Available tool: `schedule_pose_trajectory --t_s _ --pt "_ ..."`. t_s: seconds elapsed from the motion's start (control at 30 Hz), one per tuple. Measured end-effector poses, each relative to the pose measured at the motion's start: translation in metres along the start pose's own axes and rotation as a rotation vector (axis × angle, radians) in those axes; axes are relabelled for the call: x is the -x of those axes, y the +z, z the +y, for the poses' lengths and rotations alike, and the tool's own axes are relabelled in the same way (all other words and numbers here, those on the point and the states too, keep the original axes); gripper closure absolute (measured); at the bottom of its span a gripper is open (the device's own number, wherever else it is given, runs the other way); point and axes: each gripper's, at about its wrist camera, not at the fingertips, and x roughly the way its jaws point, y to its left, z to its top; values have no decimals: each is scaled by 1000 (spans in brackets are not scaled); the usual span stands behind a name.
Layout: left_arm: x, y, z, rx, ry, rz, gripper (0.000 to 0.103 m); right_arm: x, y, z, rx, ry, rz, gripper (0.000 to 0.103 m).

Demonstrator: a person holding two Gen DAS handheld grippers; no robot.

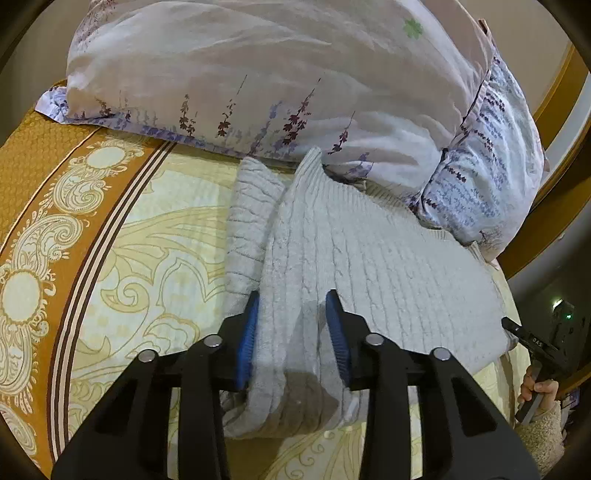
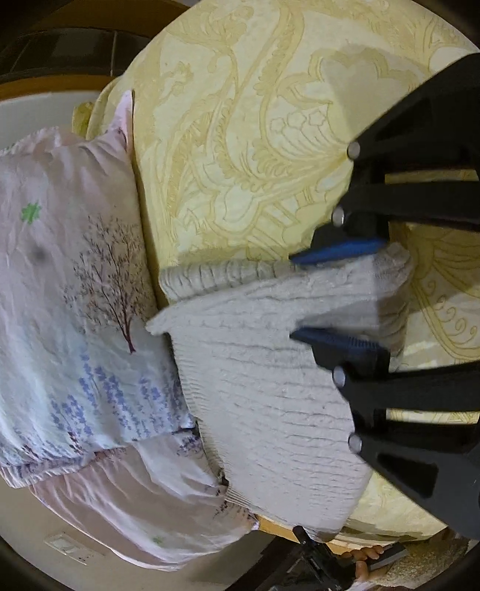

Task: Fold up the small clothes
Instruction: 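Grasp the folded sweater edge again with both tools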

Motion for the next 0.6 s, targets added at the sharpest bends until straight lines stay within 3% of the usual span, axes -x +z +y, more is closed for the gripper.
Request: schedule_pose_trajectory --t_s 0.03,0.1,0.43,0.6 --pt "0 -1 1 3 -2 4 76 2 0 2 11 -8 -12 84" --pt "-1 -2 2 10 -6 10 94 6 0 1 5 -3 -25 89" --pt "32 -6 7 20 -89 -24 96 43 -7 5 -25 42 -122 96" --pt "35 -16 14 26 -107 -3 96 49 -26 -2 -56 20 -109 96"
